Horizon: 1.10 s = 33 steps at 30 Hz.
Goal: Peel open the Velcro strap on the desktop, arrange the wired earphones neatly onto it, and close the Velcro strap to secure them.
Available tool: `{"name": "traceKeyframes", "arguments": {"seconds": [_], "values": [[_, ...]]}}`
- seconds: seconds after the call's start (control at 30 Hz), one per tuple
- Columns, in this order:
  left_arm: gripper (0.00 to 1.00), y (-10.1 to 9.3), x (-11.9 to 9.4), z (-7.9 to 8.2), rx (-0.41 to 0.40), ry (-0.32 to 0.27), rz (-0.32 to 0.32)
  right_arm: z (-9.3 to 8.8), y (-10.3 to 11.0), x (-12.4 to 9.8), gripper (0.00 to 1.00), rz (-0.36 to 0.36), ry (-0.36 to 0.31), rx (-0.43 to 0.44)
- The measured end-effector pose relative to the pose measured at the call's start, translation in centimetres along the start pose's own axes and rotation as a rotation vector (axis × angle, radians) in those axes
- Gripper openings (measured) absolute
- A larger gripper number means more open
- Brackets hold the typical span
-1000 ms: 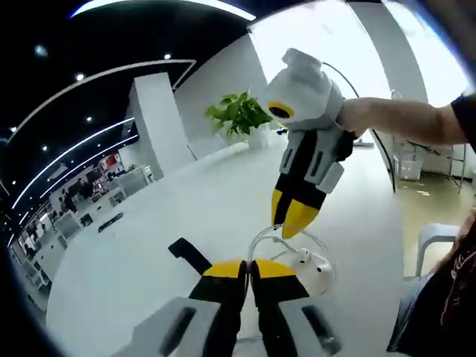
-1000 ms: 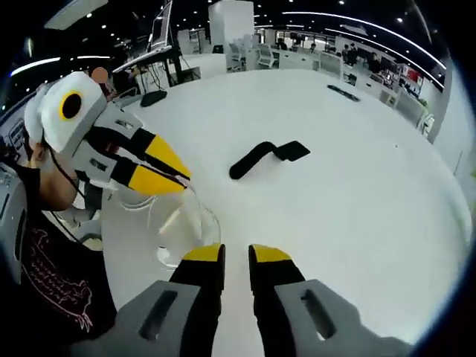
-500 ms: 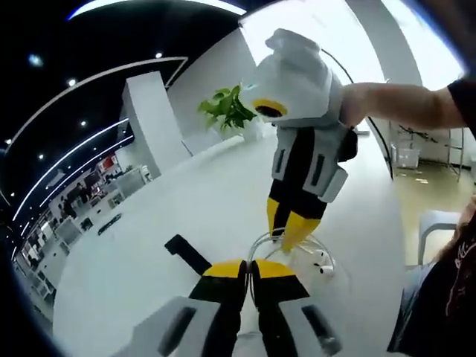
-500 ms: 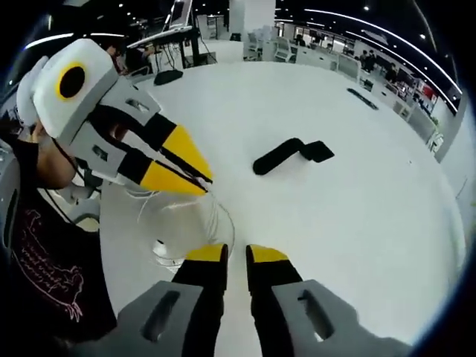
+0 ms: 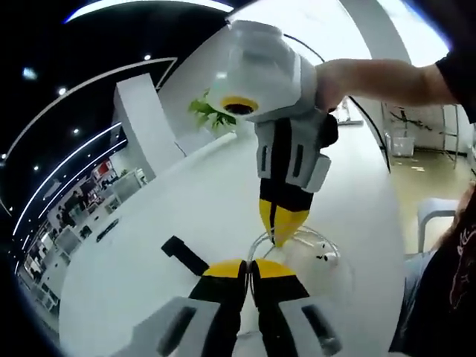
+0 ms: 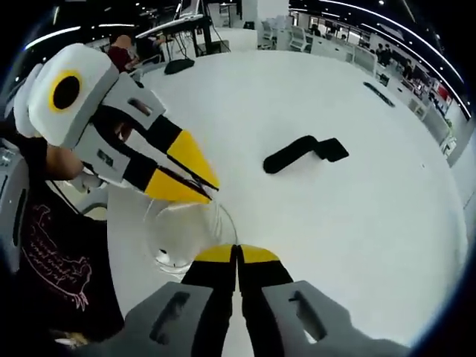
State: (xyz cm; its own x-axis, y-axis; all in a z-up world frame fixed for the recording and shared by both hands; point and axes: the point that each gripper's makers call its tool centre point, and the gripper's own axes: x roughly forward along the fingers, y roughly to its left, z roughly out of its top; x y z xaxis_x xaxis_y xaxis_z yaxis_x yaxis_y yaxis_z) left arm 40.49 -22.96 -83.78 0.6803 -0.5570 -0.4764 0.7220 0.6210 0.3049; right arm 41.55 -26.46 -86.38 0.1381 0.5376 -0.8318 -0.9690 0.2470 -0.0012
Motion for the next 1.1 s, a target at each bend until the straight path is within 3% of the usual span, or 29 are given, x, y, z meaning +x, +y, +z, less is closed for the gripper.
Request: {"name": "traceKeyframes", "arguments": {"seconds": [0.3,0.63,1.1], "values": [[0.08,-1.0,0.8,-0.3,0.094,0.018,-0.068,0.7,-0.5,-0.1,0.03,-0.002,-0.026,-0.031],[0.09,-0.8,1.9,-0.8,0.268,0.035,-0.048,1.3,-0.2,-0.1,0.03,0.015,-0.045,-0.052],[0.10,-0.7,2.3,-0.7,0.258,0.015,-0.051,2.2,0.1,-0.3,0.03,0.029,-0.074,-0.084]]}}
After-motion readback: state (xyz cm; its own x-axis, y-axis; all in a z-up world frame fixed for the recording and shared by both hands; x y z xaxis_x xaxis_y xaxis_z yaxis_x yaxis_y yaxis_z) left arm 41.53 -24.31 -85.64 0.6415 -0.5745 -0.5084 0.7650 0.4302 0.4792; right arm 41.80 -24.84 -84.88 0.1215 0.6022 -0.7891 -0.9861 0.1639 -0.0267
